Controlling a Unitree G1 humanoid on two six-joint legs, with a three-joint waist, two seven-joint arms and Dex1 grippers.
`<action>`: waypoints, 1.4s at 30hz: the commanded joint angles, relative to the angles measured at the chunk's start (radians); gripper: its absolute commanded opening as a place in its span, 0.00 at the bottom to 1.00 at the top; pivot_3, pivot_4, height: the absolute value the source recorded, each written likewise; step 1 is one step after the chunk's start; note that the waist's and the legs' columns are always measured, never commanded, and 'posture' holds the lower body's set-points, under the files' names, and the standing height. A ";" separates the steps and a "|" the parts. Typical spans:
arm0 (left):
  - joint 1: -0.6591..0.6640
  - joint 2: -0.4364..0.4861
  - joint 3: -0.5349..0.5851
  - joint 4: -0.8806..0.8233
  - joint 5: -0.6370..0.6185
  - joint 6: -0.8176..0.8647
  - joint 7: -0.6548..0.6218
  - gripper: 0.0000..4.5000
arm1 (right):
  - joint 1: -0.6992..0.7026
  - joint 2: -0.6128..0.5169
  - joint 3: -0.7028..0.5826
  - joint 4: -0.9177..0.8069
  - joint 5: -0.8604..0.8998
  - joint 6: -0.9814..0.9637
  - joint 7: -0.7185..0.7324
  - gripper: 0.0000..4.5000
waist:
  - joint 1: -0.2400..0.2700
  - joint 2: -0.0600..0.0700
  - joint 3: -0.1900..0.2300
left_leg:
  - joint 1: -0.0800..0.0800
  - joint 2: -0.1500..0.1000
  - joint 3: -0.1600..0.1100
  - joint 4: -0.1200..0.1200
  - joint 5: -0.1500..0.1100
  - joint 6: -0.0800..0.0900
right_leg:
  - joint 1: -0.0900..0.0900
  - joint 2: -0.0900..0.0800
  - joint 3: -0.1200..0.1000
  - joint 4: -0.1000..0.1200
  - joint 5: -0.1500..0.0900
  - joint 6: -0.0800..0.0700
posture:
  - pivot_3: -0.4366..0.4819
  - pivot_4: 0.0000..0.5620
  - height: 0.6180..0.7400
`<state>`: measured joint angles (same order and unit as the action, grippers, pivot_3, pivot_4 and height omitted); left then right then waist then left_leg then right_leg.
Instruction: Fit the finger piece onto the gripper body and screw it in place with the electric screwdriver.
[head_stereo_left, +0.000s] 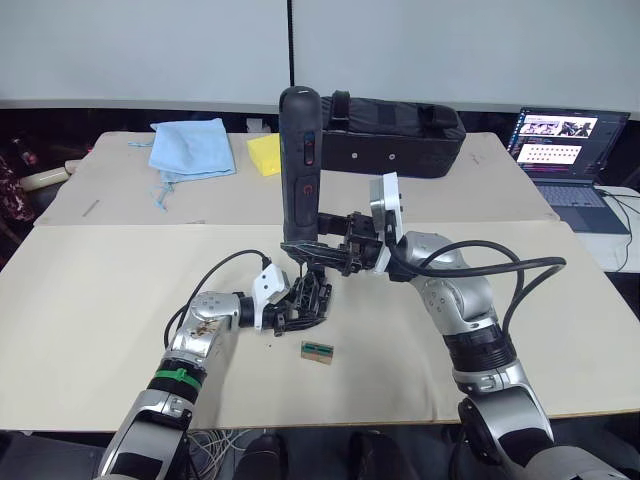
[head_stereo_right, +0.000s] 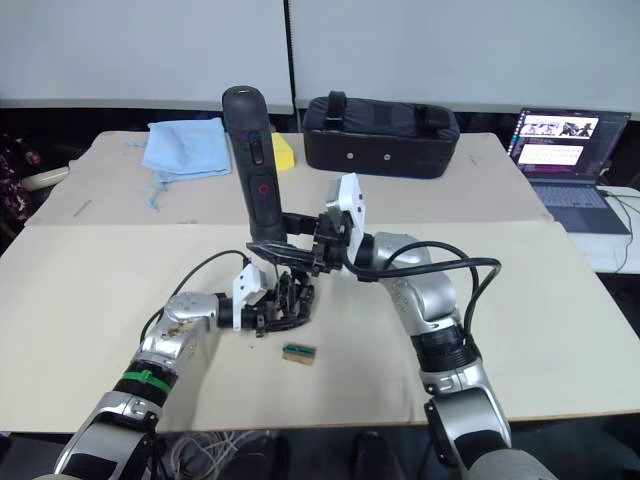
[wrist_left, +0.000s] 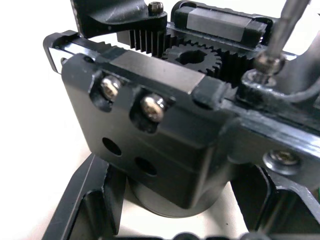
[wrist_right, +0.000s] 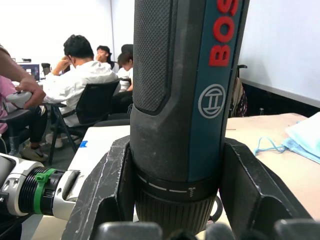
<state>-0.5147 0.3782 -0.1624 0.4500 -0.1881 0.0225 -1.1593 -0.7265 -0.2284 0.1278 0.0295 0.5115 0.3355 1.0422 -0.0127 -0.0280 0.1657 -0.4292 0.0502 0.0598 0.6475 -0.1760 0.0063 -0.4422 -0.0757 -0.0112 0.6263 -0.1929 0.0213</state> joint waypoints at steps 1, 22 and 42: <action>0.014 -0.008 -0.014 -0.002 0.012 0.005 0.009 0.53 | 0.005 -0.011 0.016 -0.023 -0.019 0.003 -0.002 0.43 | 0.000 0.000 0.000 | 0.000 0.000 0.000 0.000 0.000 0.000 | 0.000 0.000 0.000 0.000 0.000 0.000 | 0.48 0.27 1.00; 0.074 -0.037 -0.015 -0.093 0.020 0.055 0.106 0.53 | 0.067 -0.037 0.064 0.025 -0.085 0.003 -0.033 0.43 | 0.002 0.001 -0.006 | 0.006 0.000 0.000 0.000 0.000 0.000 | 0.005 -0.001 0.000 0.000 -0.005 0.003 | 0.48 0.27 1.00; 0.069 -0.042 -0.012 -0.069 0.023 0.043 0.114 0.53 | 0.104 -0.045 0.107 0.016 -0.100 0.068 -0.067 0.43 | 0.002 0.000 -0.021 | 0.007 0.000 0.000 -0.001 0.000 0.000 | 0.006 -0.001 0.000 0.000 -0.008 -0.001 | 0.48 0.27 1.00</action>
<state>-0.4521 0.3443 -0.1665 0.3805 -0.1585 0.0635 -1.0373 -0.6714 -0.2548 0.1596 -0.0098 0.4844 0.3595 0.9781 -0.0106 -0.0283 0.1450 -0.4218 0.0505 0.0603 0.6464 -0.1763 0.0060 -0.4364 -0.0770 -0.0112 0.6259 -0.2015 0.0202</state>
